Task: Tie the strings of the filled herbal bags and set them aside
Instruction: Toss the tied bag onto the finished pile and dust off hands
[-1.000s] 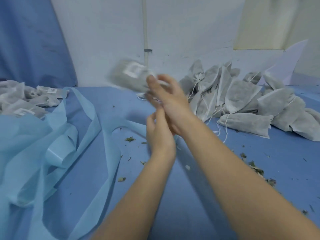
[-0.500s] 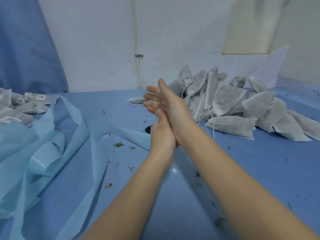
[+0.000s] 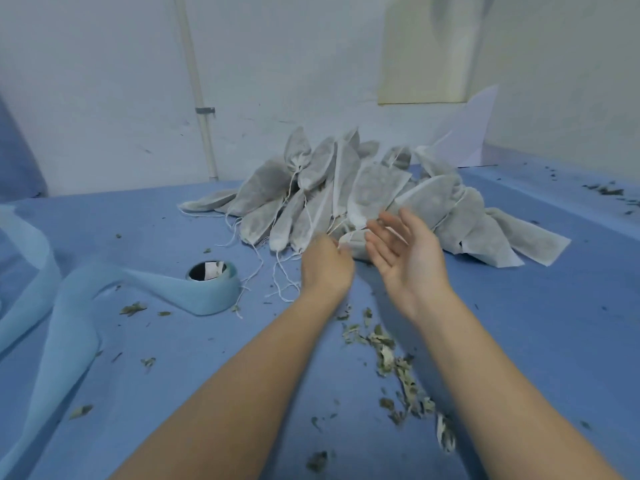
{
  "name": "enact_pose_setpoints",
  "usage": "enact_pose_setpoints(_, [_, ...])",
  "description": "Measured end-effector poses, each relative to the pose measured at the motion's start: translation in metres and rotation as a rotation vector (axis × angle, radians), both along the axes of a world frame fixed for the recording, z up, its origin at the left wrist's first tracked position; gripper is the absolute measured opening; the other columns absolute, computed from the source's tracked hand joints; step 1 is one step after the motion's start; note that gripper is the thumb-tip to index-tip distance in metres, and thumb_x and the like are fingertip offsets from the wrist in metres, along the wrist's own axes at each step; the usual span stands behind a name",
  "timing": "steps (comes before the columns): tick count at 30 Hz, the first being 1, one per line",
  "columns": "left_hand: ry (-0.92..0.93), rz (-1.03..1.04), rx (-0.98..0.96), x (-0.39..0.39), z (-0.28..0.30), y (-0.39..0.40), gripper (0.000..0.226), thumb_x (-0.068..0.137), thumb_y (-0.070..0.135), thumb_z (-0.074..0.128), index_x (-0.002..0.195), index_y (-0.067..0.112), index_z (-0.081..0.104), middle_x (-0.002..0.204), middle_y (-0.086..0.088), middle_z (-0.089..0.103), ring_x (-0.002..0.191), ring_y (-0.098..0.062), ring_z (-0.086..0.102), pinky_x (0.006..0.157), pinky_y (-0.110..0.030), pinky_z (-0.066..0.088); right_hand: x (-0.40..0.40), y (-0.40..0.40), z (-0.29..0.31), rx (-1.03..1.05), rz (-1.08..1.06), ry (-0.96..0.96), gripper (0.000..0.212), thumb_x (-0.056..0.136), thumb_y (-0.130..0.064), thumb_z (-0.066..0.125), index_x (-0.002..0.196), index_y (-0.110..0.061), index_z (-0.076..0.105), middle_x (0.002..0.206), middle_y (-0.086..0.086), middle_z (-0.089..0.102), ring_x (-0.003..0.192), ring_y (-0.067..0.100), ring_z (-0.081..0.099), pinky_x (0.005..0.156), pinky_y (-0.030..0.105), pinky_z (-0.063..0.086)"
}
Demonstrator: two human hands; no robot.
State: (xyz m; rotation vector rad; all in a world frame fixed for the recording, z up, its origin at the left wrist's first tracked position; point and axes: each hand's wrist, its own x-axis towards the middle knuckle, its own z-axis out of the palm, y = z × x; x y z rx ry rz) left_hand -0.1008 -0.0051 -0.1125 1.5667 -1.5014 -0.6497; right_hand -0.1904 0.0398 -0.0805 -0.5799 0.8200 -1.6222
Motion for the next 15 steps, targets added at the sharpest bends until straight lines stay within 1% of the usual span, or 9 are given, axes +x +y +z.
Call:
enact_pose_setpoints(1, [-0.099, -0.006, 0.017, -0.001, -0.003, -0.005, 0.029, 0.094, 0.023, 0.049, 0.098, -0.003, 0.061, 0.101, -0.02, 0.065, 0.098, -0.035, 0.059, 0.069, -0.028, 0.035, -0.002, -0.002, -0.002, 0.028, -0.003, 0.01, 0.024, 0.099, -0.031, 0.048, 0.094, -0.011, 0.062, 0.092, 0.006, 0.067, 0.087, 0.015, 0.063, 0.081, 0.022, 0.051])
enact_pose_setpoints(3, [-0.241, -0.019, 0.054, -0.004, -0.005, -0.011, 0.034, 0.091, 0.026, 0.055, 0.099, -0.007, 0.062, 0.103, -0.024, 0.063, 0.096, -0.037, 0.059, 0.067, -0.03, 0.034, -0.004, -0.007, -0.006, 0.076, -0.004, 0.042, 0.023, 0.098, -0.029, 0.049, 0.09, -0.012, 0.062, 0.087, 0.003, 0.067, 0.077, 0.013, 0.061, 0.071, 0.021, 0.052])
enact_pose_setpoints(5, [-0.368, -0.003, 0.058, -0.009, -0.006, -0.013, 0.033, 0.09, 0.028, 0.059, 0.103, -0.002, 0.063, 0.106, -0.021, 0.062, 0.098, -0.035, 0.059, 0.07, -0.033, 0.039, -0.004, -0.01, -0.01, 0.121, -0.011, 0.07, 0.022, 0.098, -0.026, 0.05, 0.084, -0.013, 0.061, 0.08, 0.001, 0.065, 0.07, 0.011, 0.057, 0.062, 0.018, 0.05])
enact_pose_setpoints(8, [-0.565, 0.064, 0.029, -0.014, -0.006, -0.01, 0.023, 0.095, 0.02, 0.051, 0.11, 0.007, 0.063, 0.114, -0.014, 0.059, 0.104, -0.032, 0.058, 0.075, -0.036, 0.044, -0.004, -0.014, -0.015, 0.176, -0.031, 0.135, 0.021, 0.097, -0.022, 0.05, 0.081, -0.013, 0.06, 0.076, 0.001, 0.062, 0.067, 0.01, 0.055, 0.058, 0.016, 0.048])
enact_pose_setpoints(10, [-0.572, 0.101, 0.003, -0.015, -0.005, -0.006, 0.021, 0.096, 0.016, 0.048, 0.111, 0.011, 0.063, 0.113, -0.012, 0.06, 0.104, -0.031, 0.058, 0.074, -0.035, 0.043, -0.004, -0.016, -0.017, 0.19, -0.055, 0.194, 0.019, 0.096, -0.016, 0.051, 0.08, -0.012, 0.06, 0.072, 0.002, 0.059, 0.062, 0.01, 0.053, 0.054, 0.016, 0.047])
enact_pose_setpoints(12, [-0.482, 0.123, -0.009, -0.013, -0.002, 0.0, 0.021, 0.096, 0.017, 0.047, 0.108, 0.013, 0.064, 0.11, -0.011, 0.063, 0.102, -0.031, 0.059, 0.074, -0.036, 0.044, -0.003, -0.018, -0.02, 0.195, -0.072, 0.271, 0.019, 0.094, -0.01, 0.05, 0.078, -0.009, 0.059, 0.068, 0.004, 0.057, 0.058, 0.011, 0.05, 0.052, 0.016, 0.046])
enact_pose_setpoints(15, [-0.316, 0.11, -0.078, -0.008, 0.006, 0.017, 0.017, 0.095, 0.024, 0.05, 0.098, 0.02, 0.066, 0.102, -0.006, 0.067, 0.097, -0.028, 0.059, 0.072, -0.034, 0.043, -0.001, -0.021, -0.023, 0.209, -0.068, 0.369, 0.023, 0.093, -0.006, 0.048, 0.071, -0.008, 0.054, 0.067, 0.007, 0.053, 0.059, 0.015, 0.046, 0.055, 0.022, 0.042])
